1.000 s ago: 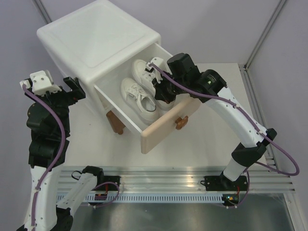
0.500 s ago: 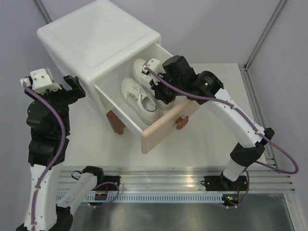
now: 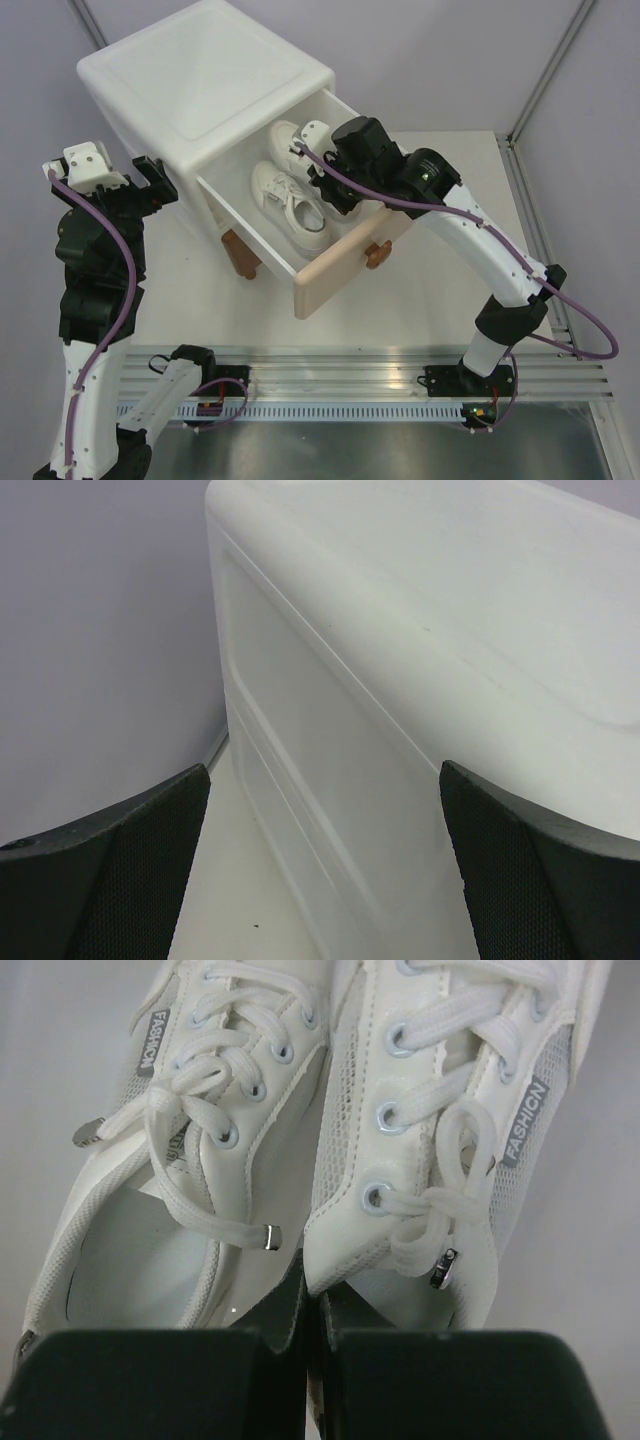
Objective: Place and organize the shoes in the shoe cabinet
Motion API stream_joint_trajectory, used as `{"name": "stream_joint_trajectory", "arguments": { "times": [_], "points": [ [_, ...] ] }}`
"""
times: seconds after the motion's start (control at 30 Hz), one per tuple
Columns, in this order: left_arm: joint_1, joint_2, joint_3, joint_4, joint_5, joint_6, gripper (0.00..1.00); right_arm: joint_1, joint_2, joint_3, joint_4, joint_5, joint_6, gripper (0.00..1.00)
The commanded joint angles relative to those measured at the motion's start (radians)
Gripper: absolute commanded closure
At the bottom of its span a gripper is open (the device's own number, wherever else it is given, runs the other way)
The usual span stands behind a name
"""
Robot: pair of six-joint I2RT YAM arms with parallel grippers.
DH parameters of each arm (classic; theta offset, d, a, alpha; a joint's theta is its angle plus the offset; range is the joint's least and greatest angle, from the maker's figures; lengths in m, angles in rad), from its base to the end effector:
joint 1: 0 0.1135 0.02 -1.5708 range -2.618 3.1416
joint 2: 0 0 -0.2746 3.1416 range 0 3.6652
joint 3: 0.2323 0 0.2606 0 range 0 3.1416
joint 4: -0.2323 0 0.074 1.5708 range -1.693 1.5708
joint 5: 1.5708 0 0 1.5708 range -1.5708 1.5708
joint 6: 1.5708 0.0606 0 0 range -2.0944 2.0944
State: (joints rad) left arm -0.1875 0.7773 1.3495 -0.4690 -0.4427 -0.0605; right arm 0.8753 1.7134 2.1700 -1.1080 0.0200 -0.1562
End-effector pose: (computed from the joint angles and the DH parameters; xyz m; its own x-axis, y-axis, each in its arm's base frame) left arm 0.1356 0.0007 0.5071 0.1162 -0.0776 -0.9902 -0.2436 0.9643 -0.1042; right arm 0.2362 0.2812 0.4694 -0.2659 -0.5614 -0.7837 -0.8086 0.5725 -0.1357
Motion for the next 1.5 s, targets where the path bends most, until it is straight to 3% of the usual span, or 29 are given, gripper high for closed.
{"name": "stream_joint_trajectory", "arguments": {
  "times": [0.0, 0.3, 0.63, 1.1, 1.47],
  "points": [
    [-0.006, 0.022, 0.016, 0.018, 0.041, 0.019, 0.0, 0.039, 0.009, 0.059, 0.056, 0.06, -0.04, 0.99],
    [-0.006, 0.027, 0.004, 0.021, 0.048, 0.028, 0.0, 0.068, -0.005, 0.053, 0.054, 0.245, -0.069, 0.99],
    [-0.006, 0.033, -0.006, 0.024, 0.056, 0.024, 0.0, 0.077, -0.017, 0.021, -0.012, 0.339, -0.046, 1.0],
    [-0.006, 0.025, -0.013, 0.024, 0.059, 0.024, 0.0, 0.079, -0.005, 0.034, -0.053, 0.193, -0.019, 1.0],
    [-0.006, 0.03, -0.01, 0.024, 0.064, 0.024, 0.0, 0.079, 0.02, 0.034, -0.065, 0.346, 0.032, 0.99]
  ]
}}
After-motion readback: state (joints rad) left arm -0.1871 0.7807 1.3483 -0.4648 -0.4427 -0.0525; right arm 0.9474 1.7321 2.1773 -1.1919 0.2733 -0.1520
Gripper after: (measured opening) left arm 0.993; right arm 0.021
